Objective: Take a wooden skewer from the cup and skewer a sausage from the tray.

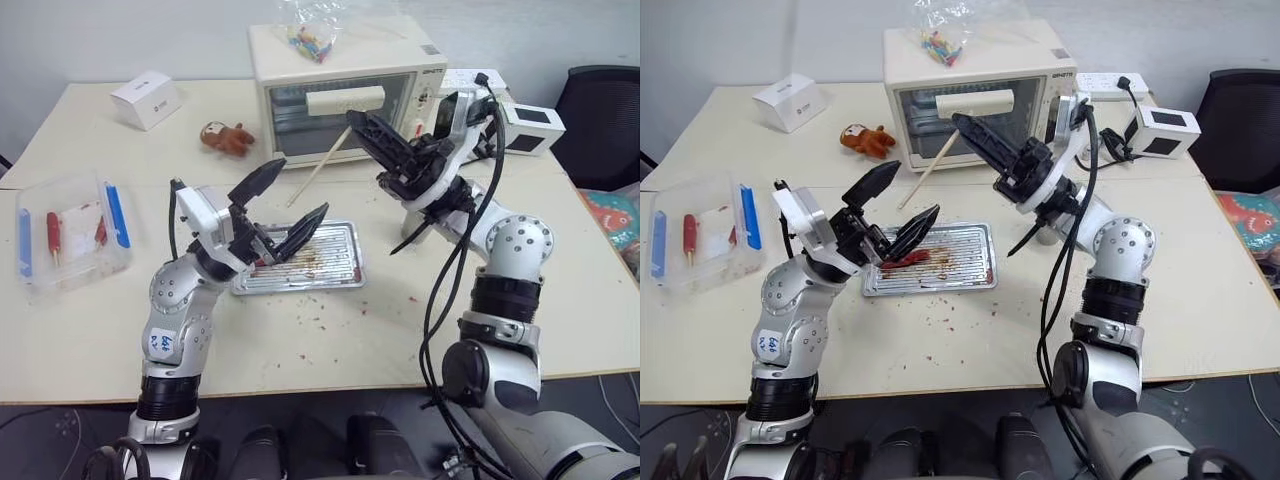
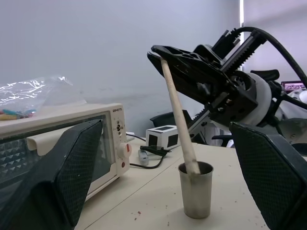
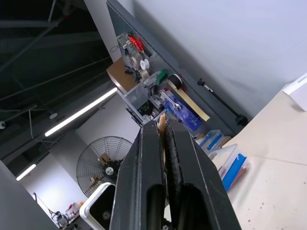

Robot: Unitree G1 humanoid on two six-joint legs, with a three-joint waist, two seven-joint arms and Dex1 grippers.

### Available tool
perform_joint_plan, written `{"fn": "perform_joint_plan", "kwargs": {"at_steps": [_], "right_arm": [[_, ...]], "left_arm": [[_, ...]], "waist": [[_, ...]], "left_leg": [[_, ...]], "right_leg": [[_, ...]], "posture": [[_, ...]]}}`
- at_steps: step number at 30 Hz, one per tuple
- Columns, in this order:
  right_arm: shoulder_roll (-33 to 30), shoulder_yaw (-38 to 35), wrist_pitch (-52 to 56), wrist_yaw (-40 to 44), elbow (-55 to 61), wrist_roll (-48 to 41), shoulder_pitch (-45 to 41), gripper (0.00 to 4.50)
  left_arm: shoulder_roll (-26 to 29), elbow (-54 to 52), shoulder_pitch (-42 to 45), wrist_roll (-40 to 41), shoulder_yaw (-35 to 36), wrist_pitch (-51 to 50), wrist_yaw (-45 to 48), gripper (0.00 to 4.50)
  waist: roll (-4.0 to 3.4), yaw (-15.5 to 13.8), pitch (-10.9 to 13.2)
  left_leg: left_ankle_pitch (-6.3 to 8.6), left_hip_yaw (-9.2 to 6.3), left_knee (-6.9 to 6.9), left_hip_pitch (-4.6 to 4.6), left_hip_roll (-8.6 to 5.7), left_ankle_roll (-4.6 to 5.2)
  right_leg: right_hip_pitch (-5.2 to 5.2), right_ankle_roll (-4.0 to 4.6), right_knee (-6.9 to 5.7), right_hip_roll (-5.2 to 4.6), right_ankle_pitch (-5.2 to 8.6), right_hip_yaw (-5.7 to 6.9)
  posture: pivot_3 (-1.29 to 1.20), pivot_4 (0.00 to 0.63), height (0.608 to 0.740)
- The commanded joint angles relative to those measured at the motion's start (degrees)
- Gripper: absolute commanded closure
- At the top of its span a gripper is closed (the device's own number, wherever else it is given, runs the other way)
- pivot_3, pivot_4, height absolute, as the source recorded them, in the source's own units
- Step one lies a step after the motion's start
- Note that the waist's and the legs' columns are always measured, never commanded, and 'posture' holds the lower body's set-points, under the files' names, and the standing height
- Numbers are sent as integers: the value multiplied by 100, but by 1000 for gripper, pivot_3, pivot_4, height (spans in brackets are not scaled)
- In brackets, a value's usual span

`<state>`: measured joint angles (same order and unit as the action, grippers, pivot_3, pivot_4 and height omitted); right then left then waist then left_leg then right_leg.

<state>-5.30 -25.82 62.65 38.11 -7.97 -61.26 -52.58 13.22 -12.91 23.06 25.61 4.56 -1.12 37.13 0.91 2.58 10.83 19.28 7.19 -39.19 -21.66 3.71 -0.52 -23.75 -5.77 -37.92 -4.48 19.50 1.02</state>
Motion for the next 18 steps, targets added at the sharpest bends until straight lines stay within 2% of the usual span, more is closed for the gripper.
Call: {"fn": "perform_joint_plan", "kwargs": {"at_steps": [1, 2, 6, 10, 12, 18], "right_arm": [[91, 64, 3, -258, 359, -430, 68, 4481], [92, 94, -20, -301, 383, -474, 99, 4481], [99, 232, -167, -400, 476, -547, 255, 4500], [81, 344, -279, -421, 533, -606, 357, 4500], [65, 390, -318, -432, 551, -640, 396, 4500], [27, 499, -433, -433, 586, -738, 505, 4500]], "left_arm": [[-39, -207, 4, -23, -24, 149, -106, 0], [-36, -192, 9, -37, -28, 172, -120, 0], [-94, -177, 71, -46, -70, 208, -229, 885], [-135, -157, 78, -74, -108, 247, -307, 2228], [-145, -160, 89, -74, -120, 258, -343, 2691], [-110, -179, 108, -12, -143, 196, -326, 4481]], "waist": [[0, 8, 0], [0, 11, 0], [0, 10, 0], [0, 8, 0], [0, 9, 0], [0, 4, 0]], "left_leg": [[0, 0, 0, 0, 0, 0], [0, 0, 1, 0, 0, 0], [0, -2, 1, 0, 0, 0], [0, -2, 2, 0, 0, 0], [0, -2, 2, 0, 0, 0], [0, -3, 3, 0, -1, 0]], "right_leg": [[0, 0, 0, 1, 0, 0], [0, 0, 0, 1, 0, 0], [0, 0, 2, 1, 0, 1], [1, 0, 3, 2, 0, 2], [1, 0, 3, 2, 0, 2], [1, 0, 5, 1, 0, 2]], "posture": [[0, 150, 740], [0, 150, 740], [0, 150, 740], [0, 150, 740], [0, 150, 740], [0, 150, 740]]}}
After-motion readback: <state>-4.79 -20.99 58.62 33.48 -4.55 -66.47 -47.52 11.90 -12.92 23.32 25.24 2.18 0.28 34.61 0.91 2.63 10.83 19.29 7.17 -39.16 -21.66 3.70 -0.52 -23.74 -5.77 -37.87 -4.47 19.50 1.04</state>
